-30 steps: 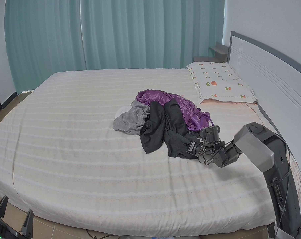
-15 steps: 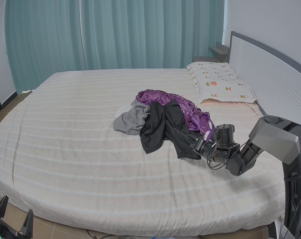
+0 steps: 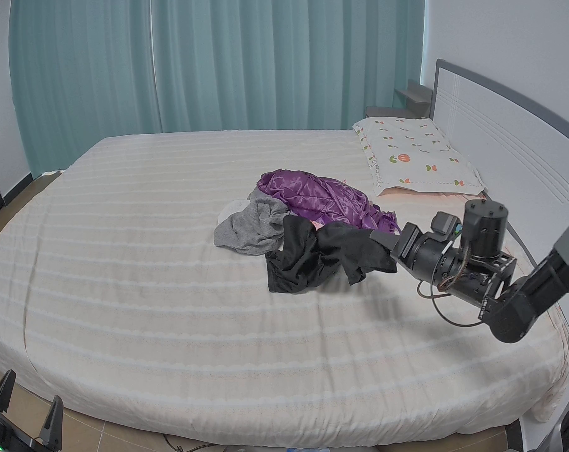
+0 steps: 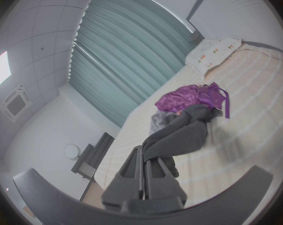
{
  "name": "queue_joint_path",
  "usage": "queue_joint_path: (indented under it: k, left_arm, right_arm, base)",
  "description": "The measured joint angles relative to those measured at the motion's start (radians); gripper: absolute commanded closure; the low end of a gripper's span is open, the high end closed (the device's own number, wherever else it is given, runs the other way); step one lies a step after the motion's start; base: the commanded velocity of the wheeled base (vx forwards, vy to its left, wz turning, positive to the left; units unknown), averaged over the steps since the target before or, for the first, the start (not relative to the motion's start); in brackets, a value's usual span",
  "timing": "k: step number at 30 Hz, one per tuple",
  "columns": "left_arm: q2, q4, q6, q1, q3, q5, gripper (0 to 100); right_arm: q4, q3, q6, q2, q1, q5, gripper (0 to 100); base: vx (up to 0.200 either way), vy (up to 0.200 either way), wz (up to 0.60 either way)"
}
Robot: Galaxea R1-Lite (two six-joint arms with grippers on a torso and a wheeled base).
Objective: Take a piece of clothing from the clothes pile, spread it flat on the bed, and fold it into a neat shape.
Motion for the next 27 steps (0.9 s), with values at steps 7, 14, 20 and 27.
queue_joint_path:
  k: [7, 14, 20, 27]
  left_arm:
    - [0.0, -0.002, 0.0, 0.0, 0.0, -0.002, 0]
    - [0.0, -0.003, -0.011, 0.0, 0.0, 0.002, 0]
    - [0.0, -0.026, -0.071, 0.0, -0.025, 0.003, 0]
    - [0.102, -0.031, -0.086, -0.003, -0.194, -0.007, 0]
  right_arm:
    - [-0.001, 0.037, -0.001, -0.221, 0.066, 0.002, 100]
    - [0.008, 0.033, -0.009, -0.394, 0.137, 0.01, 100]
    - [0.03, 0.018, -0.011, -0.483, 0.163, 0.035, 100]
    - [0.047, 0.018, -0.014, -0.52, 0.181, 0.045, 100]
  base:
    - [0.0, 0.0, 0.0]
    - [0.0, 0.0, 0.0]
    - [0.0, 0.0, 0.0]
    - [0.0, 0.0, 0.0]
